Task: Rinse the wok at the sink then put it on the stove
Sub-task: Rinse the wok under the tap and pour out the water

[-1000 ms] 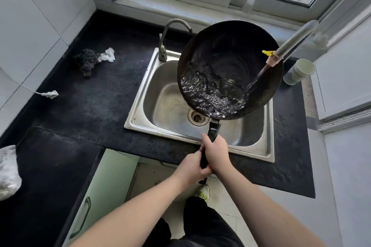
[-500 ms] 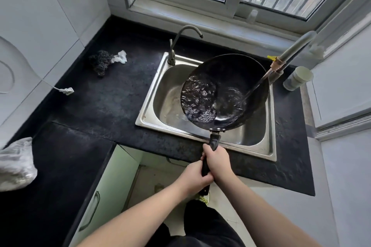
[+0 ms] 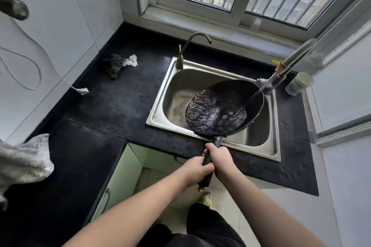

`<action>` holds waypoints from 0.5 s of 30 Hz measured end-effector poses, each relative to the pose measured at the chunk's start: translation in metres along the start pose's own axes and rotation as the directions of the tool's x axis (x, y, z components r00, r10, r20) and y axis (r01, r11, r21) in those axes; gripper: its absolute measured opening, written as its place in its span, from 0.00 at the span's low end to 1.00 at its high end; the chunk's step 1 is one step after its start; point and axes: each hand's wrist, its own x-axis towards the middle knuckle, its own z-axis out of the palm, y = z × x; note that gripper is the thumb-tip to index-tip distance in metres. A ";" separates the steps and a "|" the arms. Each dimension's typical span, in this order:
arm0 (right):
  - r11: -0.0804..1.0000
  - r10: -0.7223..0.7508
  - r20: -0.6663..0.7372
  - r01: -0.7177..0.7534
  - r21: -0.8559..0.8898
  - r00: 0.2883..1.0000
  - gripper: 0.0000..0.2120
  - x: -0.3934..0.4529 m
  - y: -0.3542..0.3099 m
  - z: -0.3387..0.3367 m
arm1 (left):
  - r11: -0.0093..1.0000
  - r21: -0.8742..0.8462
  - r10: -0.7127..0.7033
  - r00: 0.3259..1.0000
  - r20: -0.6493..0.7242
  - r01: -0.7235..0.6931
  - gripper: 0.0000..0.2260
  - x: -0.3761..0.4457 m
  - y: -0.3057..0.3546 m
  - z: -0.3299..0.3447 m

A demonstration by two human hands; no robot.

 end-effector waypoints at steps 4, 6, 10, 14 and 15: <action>0.993 0.056 0.033 -0.059 0.102 0.998 0.13 0.000 -0.022 -0.002 | 0.981 -0.188 -0.047 0.999 0.022 0.051 0.08 -0.004 0.028 0.001; 0.982 0.075 0.066 -0.085 0.168 0.995 0.13 -0.001 -0.032 -0.003 | 0.971 -0.228 -0.074 0.997 0.008 0.074 0.07 -0.002 0.041 -0.001; 0.936 0.130 0.169 -0.177 0.305 0.977 0.11 -0.002 -0.046 -0.009 | 0.963 -0.232 -0.140 0.990 0.016 0.140 0.09 0.002 0.065 -0.008; 0.928 0.177 0.262 -0.250 0.277 0.949 0.14 0.004 -0.052 -0.019 | 0.950 -0.249 -0.190 0.981 0.021 0.190 0.11 0.005 0.084 -0.007; 0.926 0.185 0.280 -0.262 0.271 0.942 0.14 0.006 -0.054 -0.021 | 0.950 -0.246 -0.196 0.980 0.017 0.194 0.11 0.006 0.088 -0.006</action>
